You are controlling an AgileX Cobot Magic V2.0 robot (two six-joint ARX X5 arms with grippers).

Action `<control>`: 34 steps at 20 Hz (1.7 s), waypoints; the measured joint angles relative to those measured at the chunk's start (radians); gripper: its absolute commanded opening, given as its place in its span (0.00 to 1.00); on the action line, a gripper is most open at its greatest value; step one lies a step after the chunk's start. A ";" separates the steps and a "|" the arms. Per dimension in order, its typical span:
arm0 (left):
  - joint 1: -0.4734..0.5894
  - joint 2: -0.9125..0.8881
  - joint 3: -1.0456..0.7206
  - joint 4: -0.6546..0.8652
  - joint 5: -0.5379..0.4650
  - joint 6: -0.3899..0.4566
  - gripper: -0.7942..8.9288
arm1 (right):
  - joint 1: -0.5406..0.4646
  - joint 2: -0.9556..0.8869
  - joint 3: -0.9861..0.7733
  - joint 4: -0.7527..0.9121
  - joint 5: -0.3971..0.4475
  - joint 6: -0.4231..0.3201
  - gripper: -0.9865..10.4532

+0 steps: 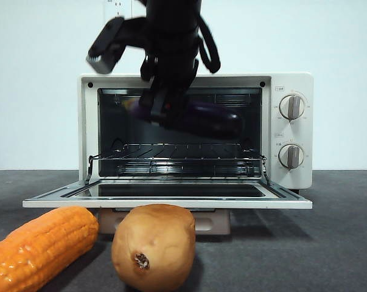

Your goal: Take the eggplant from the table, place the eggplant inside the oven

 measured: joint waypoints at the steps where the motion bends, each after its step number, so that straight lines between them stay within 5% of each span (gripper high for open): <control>1: 0.000 0.000 0.000 0.000 0.000 0.000 0.09 | 0.000 0.022 0.000 0.005 0.000 -0.014 0.19; 8: 0.000 0.000 0.000 0.007 0.000 0.000 0.09 | 0.000 0.089 0.000 0.040 0.034 -0.025 0.37; 26: 0.000 0.019 0.000 0.021 0.000 0.000 0.09 | 0.068 0.089 0.000 0.021 0.114 0.034 0.37; 34: 0.000 0.192 0.000 0.091 0.000 0.000 0.09 | 0.105 0.072 0.004 -0.010 0.110 0.072 0.37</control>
